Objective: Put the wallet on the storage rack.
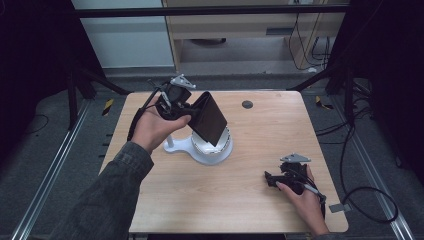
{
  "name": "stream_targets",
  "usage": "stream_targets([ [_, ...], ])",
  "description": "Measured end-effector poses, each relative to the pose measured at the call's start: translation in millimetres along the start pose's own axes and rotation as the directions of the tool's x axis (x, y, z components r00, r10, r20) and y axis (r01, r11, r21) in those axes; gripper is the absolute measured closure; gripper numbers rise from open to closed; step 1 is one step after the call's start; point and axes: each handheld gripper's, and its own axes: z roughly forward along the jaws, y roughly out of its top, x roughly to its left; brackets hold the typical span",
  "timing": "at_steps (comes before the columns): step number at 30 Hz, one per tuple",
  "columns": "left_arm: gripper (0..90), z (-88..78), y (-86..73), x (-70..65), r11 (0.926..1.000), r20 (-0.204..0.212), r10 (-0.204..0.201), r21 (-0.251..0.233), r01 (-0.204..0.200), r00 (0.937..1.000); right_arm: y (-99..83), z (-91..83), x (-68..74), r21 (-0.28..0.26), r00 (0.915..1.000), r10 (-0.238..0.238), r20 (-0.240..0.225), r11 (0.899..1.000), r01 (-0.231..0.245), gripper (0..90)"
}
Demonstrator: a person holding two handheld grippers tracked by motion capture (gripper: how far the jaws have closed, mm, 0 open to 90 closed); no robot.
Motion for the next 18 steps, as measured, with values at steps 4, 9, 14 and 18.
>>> stream_targets([
  [4,80.4,0.4,-1.8,4.3,0.9999,-0.005,-0.006,0.008,0.006,1.0,-0.4,-0.3,-0.2,0.0,1.0,-0.001,0.002,1.0,0.001,2.1],
  [9,80.3,2.7,-3.9,7.0,0.9999,-0.009,-0.011,0.012,0.011,0.9999,-0.7,-0.6,-0.2,-0.001,1.0,0.002,0.004,1.0,-0.002,2.1],
  [14,80.4,6.1,-5.0,10.0,0.9997,-0.024,-0.007,0.024,0.008,0.9997,-1.7,-1.7,0.3,-0.001,0.9999,0.012,0.006,1.0,-0.012,2.1],
  [18,80.3,9.3,-8.6,14.1,0.9994,-0.026,-0.015,0.032,0.015,0.9996,-2.1,-2.1,0.1,-0.001,0.9999,0.011,0.009,1.0,-0.011,2.1],
])
